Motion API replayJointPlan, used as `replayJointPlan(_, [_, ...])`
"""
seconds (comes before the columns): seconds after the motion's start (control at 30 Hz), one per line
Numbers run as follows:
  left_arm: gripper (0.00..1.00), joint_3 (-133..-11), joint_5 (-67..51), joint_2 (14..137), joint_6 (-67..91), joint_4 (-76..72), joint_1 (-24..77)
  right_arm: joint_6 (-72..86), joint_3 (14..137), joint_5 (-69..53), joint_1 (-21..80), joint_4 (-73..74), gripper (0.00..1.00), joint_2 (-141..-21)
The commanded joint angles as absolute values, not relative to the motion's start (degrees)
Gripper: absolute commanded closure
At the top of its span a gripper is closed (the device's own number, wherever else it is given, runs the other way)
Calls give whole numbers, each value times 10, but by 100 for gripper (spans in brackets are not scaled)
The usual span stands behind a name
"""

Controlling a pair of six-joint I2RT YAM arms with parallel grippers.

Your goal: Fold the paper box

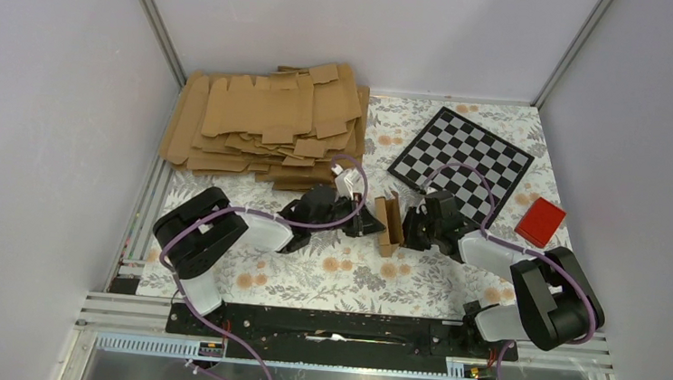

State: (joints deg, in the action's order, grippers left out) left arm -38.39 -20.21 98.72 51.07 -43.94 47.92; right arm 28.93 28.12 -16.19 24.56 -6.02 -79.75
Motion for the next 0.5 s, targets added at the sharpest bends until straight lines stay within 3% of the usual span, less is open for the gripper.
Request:
replayJointPlan(0.0, [100,-403,-213,1000,509,-464,481,269,306,-179,250,-46,82,-791])
replayJointPlan(0.47, [100,-404,-230,1034,520,-508,487,244,346,-209,271,-22,74,-809])
